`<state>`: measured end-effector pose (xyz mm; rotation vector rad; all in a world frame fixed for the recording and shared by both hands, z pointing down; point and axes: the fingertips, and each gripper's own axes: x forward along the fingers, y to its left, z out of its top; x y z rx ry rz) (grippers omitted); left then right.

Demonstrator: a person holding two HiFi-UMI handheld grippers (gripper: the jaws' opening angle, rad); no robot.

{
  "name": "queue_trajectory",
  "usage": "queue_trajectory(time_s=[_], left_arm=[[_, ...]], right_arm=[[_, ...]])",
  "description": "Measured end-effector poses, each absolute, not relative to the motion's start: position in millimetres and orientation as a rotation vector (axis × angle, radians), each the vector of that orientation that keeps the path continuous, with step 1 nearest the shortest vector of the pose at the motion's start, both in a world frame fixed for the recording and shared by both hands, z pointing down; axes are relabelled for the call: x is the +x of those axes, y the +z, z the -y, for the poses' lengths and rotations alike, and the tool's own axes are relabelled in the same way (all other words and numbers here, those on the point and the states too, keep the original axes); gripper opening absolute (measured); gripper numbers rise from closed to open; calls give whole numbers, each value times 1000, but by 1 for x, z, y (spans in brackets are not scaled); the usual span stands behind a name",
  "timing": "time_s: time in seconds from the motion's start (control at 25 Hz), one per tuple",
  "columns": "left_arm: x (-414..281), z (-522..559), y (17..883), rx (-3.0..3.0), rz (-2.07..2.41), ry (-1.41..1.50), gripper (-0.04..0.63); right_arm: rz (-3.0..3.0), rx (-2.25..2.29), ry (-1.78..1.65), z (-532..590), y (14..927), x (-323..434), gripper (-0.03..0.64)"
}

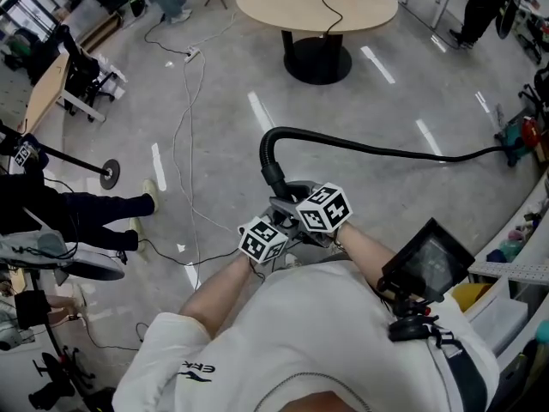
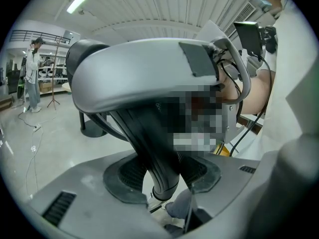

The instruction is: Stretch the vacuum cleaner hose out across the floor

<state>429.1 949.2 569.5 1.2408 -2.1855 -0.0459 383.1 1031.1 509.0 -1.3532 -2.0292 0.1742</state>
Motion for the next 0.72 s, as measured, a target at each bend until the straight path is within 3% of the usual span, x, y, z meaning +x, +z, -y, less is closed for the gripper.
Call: queue_trajectory(time_s=[0.72], left_arm=[[470,-1000,588,1270,2110,-4,172]], right_arm=[[1997,-1325,159,-1078,527,420,190]])
